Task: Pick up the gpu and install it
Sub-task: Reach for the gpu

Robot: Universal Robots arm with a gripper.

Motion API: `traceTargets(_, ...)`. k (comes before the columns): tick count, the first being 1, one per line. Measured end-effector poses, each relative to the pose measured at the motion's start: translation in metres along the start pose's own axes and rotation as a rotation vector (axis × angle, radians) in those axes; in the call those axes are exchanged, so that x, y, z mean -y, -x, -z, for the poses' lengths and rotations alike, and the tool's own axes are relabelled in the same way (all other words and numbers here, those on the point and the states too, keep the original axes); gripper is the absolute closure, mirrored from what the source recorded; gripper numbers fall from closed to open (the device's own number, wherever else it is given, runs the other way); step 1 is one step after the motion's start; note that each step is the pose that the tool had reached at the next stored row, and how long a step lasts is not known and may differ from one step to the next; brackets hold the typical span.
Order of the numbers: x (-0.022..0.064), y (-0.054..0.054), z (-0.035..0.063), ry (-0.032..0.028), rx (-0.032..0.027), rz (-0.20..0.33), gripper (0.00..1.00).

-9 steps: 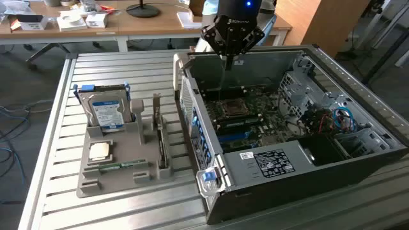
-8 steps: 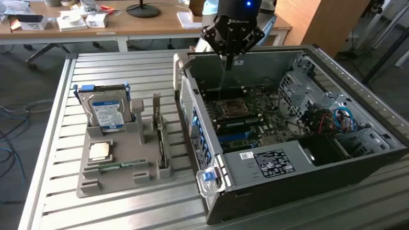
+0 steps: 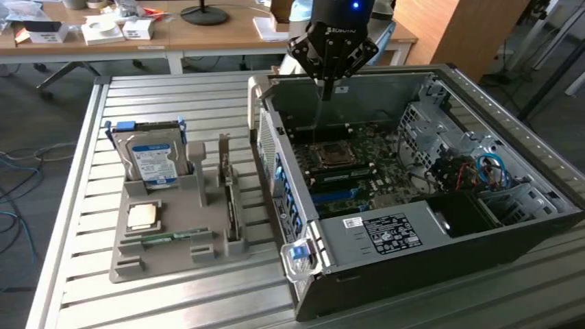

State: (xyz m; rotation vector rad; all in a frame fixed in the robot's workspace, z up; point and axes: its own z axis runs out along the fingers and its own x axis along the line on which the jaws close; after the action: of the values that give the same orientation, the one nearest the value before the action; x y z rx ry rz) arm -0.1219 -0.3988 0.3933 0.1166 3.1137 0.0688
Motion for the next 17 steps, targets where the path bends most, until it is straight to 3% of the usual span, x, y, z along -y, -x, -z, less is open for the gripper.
traceTargets(8, 0.0005, -0.006, -0.0001, 0.0000, -0.0005, 0.000, 0.89)
traceTargets(17, 0.0015, -0.019, -0.0008, -0.0007, -0.0078, 0.000, 0.89)
